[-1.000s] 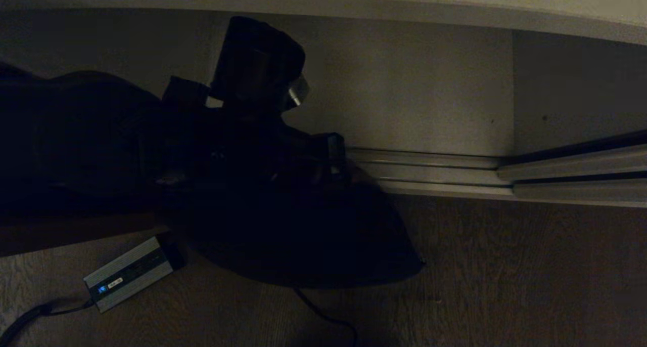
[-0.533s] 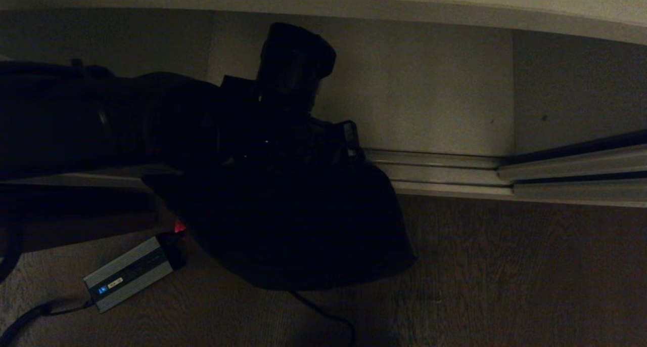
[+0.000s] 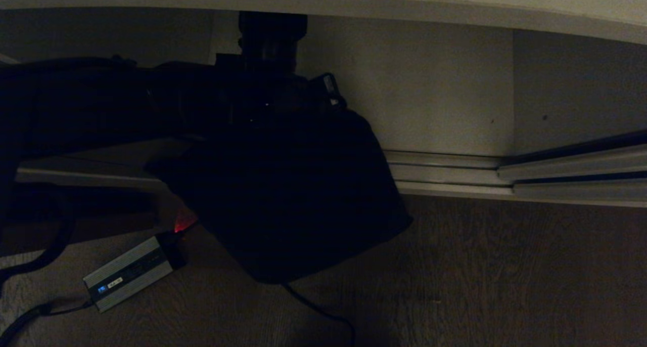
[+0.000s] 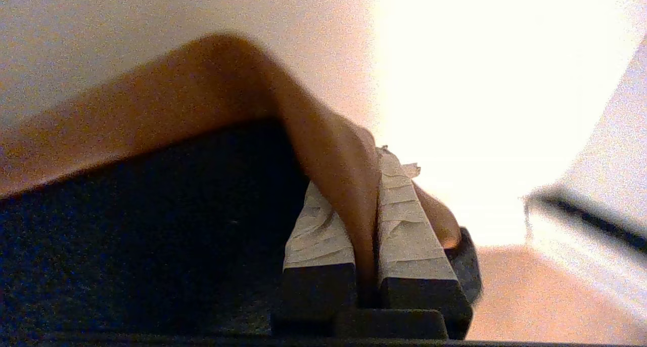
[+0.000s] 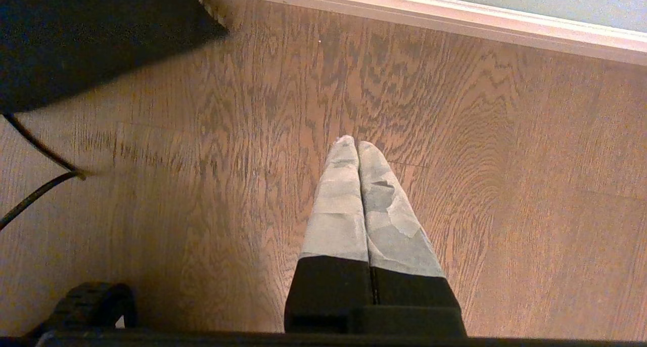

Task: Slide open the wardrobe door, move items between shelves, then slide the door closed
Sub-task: Place the pillow on the lower shelf

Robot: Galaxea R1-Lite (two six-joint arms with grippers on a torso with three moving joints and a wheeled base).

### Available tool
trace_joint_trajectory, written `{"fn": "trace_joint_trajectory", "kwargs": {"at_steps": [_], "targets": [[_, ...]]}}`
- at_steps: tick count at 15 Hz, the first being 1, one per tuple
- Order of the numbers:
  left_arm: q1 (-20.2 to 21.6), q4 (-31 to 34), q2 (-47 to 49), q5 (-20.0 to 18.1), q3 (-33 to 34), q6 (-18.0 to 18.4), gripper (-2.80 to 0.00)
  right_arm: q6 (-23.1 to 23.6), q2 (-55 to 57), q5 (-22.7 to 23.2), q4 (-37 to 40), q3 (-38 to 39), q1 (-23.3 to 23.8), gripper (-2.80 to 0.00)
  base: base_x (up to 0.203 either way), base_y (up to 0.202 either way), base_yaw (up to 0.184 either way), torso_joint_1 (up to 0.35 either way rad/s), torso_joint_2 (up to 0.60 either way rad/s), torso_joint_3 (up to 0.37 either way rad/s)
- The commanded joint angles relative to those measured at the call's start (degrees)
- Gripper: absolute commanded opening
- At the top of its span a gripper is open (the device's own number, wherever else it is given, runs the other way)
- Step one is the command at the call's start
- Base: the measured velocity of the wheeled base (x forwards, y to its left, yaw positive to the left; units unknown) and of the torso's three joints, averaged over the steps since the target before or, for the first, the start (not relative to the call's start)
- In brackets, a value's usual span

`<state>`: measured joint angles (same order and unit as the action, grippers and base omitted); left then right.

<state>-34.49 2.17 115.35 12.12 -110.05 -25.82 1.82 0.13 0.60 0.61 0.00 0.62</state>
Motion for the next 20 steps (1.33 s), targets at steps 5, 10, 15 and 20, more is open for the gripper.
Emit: {"fn": "trace_joint_trajectory", "kwargs": {"at_steps": [5, 10, 15, 20], "targets": [[2.4, -16.0, 0.6, 3.7, -0.7, 6.8, -2.8, 0.0, 0.0, 0.0, 0.0, 0.2, 0.0, -2.8, 0.0, 0.0, 0.0, 0.0, 0.0, 0.0], [2.9, -25.6, 1.1, 4.4, -0.7, 12.9, -2.8, 0.0, 0.0, 0.0, 0.0, 0.2, 0.0, -2.8, 0.0, 0.0, 0.0, 0.0, 0.0, 0.0], [2.9, -33.0, 3.9, 4.3, -0.7, 16.4, -2.8, 0.0, 0.0, 0.0, 0.0, 0.2, 0.0, -2.8, 0.0, 0.0, 0.0, 0.0, 0.0, 0.0], [2.7, -48.0, 5.7, 4.4, -0.7, 25.7, -2.8, 0.0, 0.0, 0.0, 0.0, 0.2, 0.0, -2.8, 0.0, 0.0, 0.0, 0.0, 0.0, 0.0]]}}
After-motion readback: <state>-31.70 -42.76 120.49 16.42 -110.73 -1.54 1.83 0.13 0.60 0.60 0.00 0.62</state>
